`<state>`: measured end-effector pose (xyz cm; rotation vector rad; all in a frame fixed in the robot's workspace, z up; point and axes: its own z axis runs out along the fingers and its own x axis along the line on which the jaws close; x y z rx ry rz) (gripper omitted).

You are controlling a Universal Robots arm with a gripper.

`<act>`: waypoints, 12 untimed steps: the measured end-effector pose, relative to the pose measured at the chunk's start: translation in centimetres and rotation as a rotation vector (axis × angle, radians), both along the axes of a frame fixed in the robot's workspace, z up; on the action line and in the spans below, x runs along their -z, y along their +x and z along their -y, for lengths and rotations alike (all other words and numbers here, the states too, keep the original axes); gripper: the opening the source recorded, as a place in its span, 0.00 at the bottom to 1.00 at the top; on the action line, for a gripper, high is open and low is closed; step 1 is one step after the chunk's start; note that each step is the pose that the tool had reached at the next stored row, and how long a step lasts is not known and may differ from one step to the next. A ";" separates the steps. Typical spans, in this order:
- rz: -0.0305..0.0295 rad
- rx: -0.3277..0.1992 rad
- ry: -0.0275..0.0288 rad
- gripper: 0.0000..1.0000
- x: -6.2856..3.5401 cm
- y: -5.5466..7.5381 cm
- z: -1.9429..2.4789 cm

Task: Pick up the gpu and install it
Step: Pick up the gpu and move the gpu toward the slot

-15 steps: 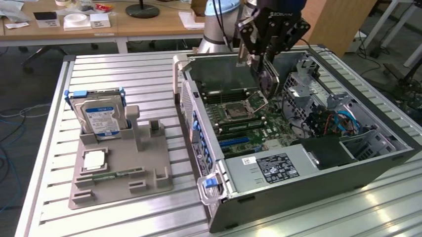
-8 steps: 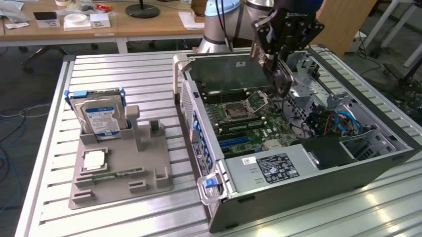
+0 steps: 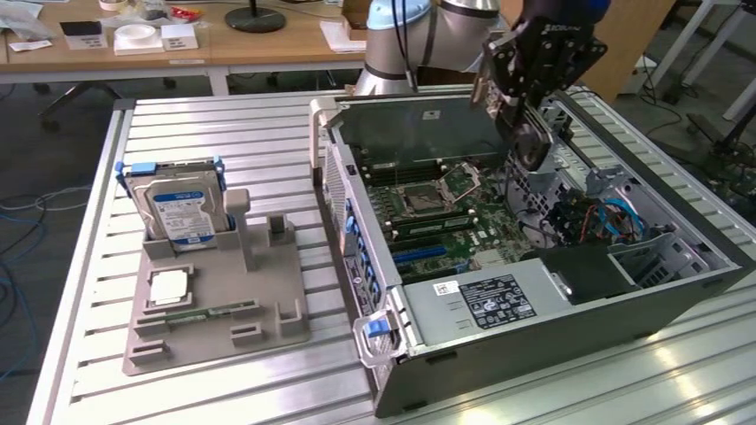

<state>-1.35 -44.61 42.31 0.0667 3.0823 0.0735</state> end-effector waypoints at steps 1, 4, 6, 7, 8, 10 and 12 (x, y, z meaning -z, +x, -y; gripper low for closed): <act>0.0000 0.000 -0.0001 0.27 0.02 0.4 -0.01; 0.0000 0.000 -0.0001 0.27 0.09 1.8 -0.07; -0.0001 0.000 -0.0002 0.27 0.13 2.7 -0.12; -0.0001 0.000 -0.0002 0.27 0.14 3.1 -0.15; 0.0000 0.000 -0.0001 0.27 0.16 3.4 -0.17; 0.0000 0.000 0.0000 0.27 0.19 4.0 -0.23; -0.0001 0.000 -0.0003 0.27 0.19 4.1 -0.25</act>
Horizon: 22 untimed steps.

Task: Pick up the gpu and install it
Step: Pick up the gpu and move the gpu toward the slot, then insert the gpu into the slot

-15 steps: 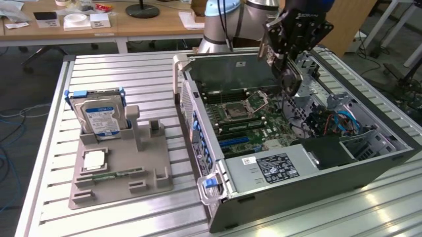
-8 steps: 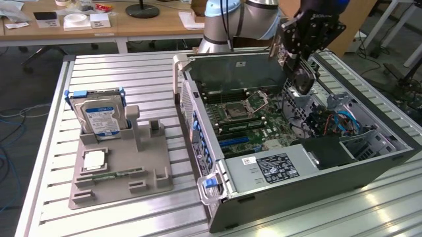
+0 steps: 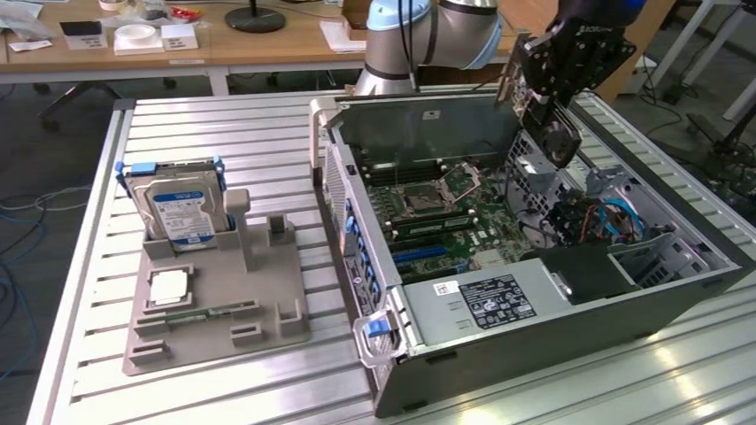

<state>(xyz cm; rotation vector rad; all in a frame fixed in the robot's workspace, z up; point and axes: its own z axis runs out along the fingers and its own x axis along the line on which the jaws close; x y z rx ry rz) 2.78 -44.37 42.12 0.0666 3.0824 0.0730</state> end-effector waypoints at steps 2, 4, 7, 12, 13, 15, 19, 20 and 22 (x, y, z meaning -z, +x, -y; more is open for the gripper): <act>0.0000 0.000 0.0001 0.27 0.00 0.0 0.00; 0.0001 0.000 0.0001 0.27 0.01 0.1 -0.01; -0.0004 0.000 0.0000 0.27 0.04 1.1 -0.05; -0.0005 0.000 0.0002 0.27 0.19 1.9 -0.13; -0.0005 0.000 0.0003 0.27 0.28 2.0 -0.15; -0.0004 0.000 0.0003 0.27 0.57 2.0 -0.20; -0.0004 0.000 0.0002 0.27 0.63 2.0 -0.24; -0.0005 0.000 0.0002 0.27 0.63 2.0 -0.26; -0.0005 0.000 0.0002 0.27 0.63 2.0 -0.28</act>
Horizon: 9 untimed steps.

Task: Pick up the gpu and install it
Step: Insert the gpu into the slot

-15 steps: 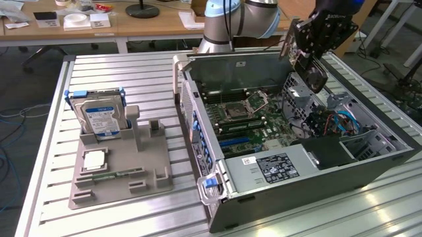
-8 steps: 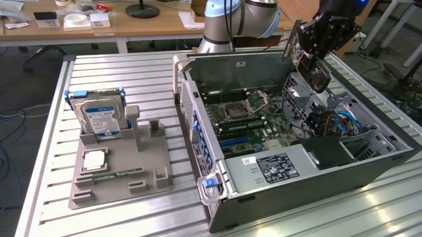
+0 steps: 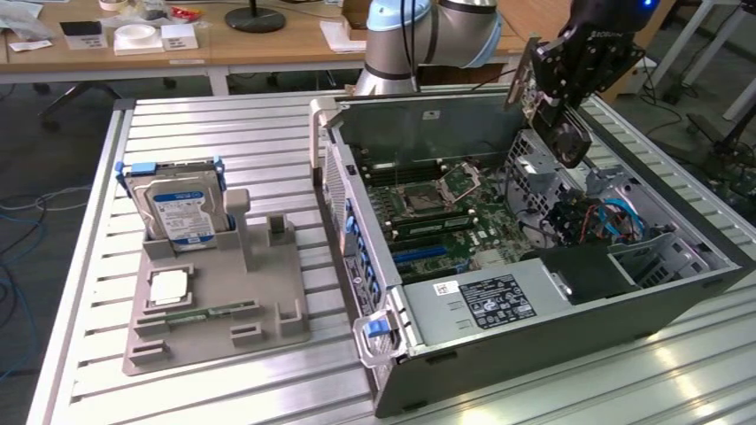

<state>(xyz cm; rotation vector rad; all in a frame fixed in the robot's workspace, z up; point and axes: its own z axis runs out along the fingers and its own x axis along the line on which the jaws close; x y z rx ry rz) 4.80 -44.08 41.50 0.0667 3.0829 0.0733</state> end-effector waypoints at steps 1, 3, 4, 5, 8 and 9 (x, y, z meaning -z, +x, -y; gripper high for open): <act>0.0000 0.000 0.0000 0.27 0.00 0.0 0.00; 0.0000 0.000 0.0000 0.27 0.00 0.0 0.00; 0.0000 0.000 0.0000 0.27 0.00 0.0 -0.01; 0.0000 0.000 0.0000 0.27 0.00 0.0 -0.01; 0.0000 0.000 0.0000 0.27 0.00 0.0 -0.01; 0.0000 0.000 0.0000 0.27 0.00 0.0 -0.01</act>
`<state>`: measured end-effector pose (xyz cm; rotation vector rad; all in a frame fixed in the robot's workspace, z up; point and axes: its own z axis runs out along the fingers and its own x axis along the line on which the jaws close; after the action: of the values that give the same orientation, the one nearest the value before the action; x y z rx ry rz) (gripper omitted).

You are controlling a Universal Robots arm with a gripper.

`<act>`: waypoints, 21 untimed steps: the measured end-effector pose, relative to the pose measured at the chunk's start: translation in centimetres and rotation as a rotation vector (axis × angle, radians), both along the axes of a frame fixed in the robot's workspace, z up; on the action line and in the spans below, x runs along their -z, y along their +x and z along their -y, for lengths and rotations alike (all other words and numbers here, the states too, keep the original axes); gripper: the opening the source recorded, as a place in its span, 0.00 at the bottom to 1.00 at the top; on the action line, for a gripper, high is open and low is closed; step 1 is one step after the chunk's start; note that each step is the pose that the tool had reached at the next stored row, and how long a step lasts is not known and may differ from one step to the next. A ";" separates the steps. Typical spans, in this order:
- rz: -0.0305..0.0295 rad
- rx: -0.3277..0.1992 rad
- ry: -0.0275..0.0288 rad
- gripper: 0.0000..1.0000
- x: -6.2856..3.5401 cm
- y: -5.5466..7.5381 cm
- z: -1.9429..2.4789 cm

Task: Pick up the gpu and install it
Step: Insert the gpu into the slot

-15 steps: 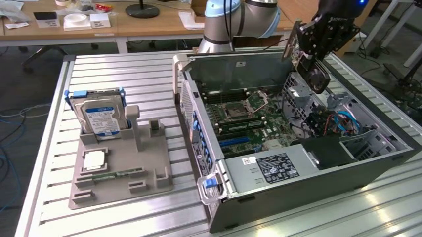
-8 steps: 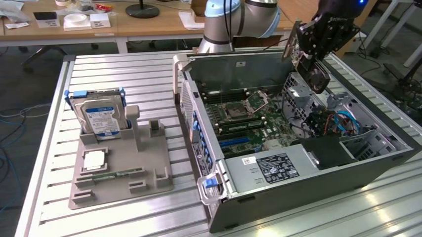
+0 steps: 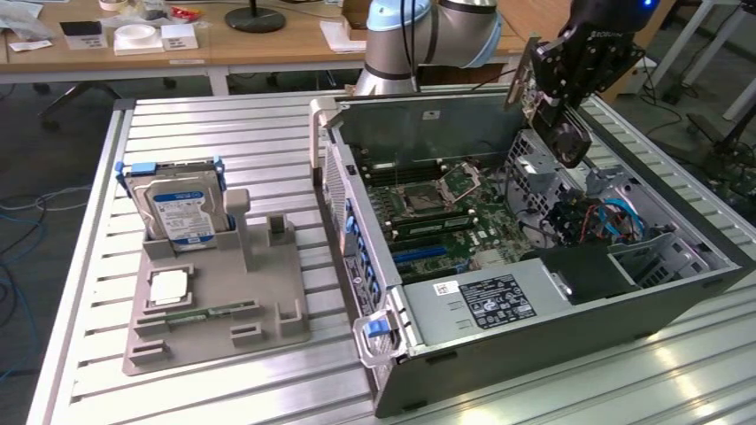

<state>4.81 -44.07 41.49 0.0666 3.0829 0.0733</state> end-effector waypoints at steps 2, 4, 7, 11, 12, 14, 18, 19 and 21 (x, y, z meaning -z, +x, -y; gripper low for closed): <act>0.0000 -0.004 -0.0001 0.27 0.01 0.0 0.00; 0.0000 -0.023 0.0001 0.27 0.03 0.0 0.00; 0.0000 -0.067 0.0000 0.27 0.05 0.0 0.00; 0.0000 -0.136 0.0001 0.27 0.08 0.0 0.00; 0.0000 -0.154 0.0000 0.27 0.09 0.0 0.00; 0.0000 -0.190 0.0000 0.27 0.11 0.0 0.00; 0.0000 -0.263 0.0000 0.27 0.15 0.0 0.00; 0.0000 -0.281 0.0001 0.27 0.16 0.0 0.00; 0.0000 -0.317 0.0000 0.27 0.17 0.0 0.00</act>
<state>4.80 -44.07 41.32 -0.4217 3.0626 0.0866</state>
